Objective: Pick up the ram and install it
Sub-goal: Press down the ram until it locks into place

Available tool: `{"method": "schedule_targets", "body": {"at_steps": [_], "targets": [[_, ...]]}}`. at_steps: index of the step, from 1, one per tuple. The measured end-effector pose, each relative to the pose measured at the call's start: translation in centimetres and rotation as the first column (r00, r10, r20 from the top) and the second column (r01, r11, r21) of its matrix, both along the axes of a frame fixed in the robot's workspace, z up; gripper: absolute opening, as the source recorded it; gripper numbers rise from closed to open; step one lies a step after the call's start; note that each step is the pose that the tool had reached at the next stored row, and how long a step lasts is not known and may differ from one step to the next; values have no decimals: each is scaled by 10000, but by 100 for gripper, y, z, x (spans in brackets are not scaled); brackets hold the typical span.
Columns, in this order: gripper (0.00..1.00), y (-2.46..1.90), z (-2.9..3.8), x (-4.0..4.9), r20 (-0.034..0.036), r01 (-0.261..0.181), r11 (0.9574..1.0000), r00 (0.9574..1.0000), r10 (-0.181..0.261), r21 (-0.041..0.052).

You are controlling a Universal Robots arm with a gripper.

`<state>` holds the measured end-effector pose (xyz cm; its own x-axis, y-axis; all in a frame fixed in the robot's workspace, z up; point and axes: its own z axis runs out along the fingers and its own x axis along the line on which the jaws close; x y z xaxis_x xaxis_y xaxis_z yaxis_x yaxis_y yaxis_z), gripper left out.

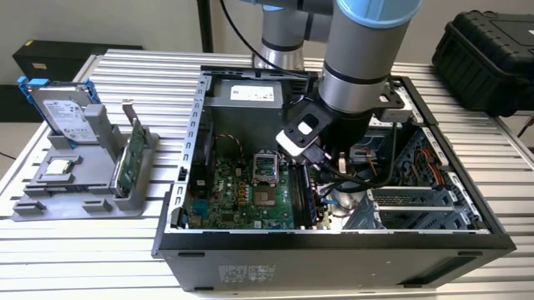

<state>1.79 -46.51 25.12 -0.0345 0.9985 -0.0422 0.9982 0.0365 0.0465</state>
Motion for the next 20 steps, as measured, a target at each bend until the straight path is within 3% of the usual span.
{"method": "schedule_targets", "body": {"at_steps": [3, 5, 6, 13, 20], "targets": [[0, -1, -20, -13, -127, 112, 9999, 9999, -112, -11], [0, -1, -32, -23, -263, 167, 9999, 9995, -167, -22], [0, 0, -44, -32, -297, 187, 9998, 9994, -188, -24], [0, 5, -80, -72, -320, 215, 9998, 9993, -216, -38], [0, 94, -160, -96, -319, 207, 9998, 9993, -209, -37]]}}
